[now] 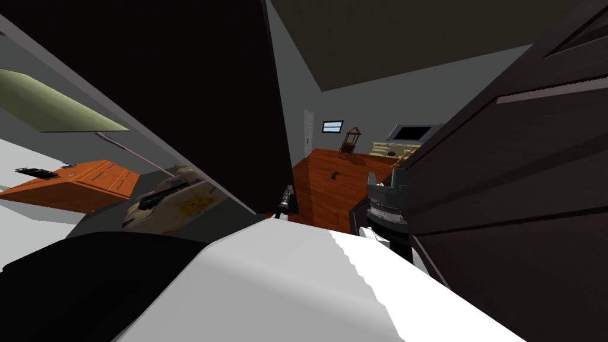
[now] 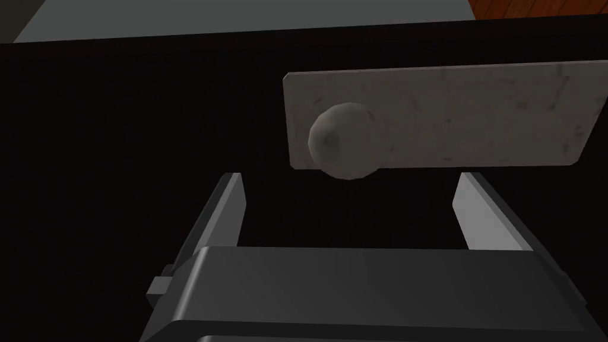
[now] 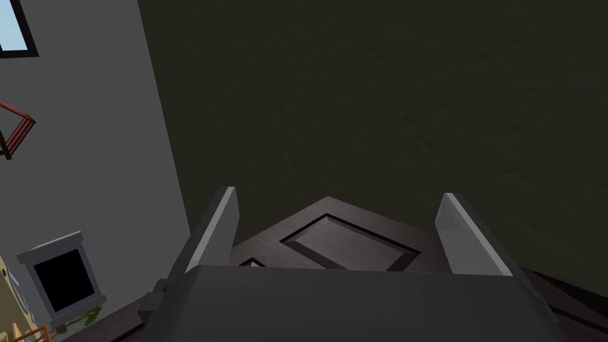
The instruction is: Push the door open
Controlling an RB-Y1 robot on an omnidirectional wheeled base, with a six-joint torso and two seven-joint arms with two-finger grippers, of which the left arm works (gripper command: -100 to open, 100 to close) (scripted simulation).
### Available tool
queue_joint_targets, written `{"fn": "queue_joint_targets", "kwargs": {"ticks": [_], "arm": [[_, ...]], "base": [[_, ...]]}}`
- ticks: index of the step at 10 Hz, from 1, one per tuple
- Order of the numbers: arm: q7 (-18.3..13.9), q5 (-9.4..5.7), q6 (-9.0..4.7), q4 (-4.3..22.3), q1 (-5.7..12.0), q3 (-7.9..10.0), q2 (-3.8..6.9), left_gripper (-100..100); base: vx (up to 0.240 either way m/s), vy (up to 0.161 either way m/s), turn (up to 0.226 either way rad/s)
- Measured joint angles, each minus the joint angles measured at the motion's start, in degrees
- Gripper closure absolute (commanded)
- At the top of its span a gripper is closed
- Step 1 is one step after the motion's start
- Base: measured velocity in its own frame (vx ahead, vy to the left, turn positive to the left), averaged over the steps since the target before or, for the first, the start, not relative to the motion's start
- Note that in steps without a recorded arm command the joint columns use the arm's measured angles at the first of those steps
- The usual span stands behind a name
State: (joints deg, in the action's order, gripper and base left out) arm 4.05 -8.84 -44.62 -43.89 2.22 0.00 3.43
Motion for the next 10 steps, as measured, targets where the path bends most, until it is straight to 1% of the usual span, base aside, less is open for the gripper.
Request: {"fn": "queue_joint_targets", "kwargs": {"ticks": [1,2,3,8,9,10], "arm": [[0.0,-0.04,-0.28,0.2,0.0,0.11,-0.13,-100],[0.0,-0.08,-0.51,0.4,0.05,0.21,-0.3,-100],[0.0,-0.07,-0.64,0.4,-0.01,0.21,-0.34,100],[0.1,-0.04,-0.37,0.5,0.0,0.14,-0.35,100],[0.1,-0.04,-0.36,0.5,-0.02,0.14,-0.36,100],[0.3,-0.53,0.04,-0.2,-0.87,0.48,-0.15,100]], "base": [[0.204,-0.013,-0.019],[0.077,-0.004,0.015],[-0.017,-0.003,-0.01],[-0.013,0.001,-0.004],[0.097,-0.016,-0.088],[0.169,-0.041,-0.056]]}}
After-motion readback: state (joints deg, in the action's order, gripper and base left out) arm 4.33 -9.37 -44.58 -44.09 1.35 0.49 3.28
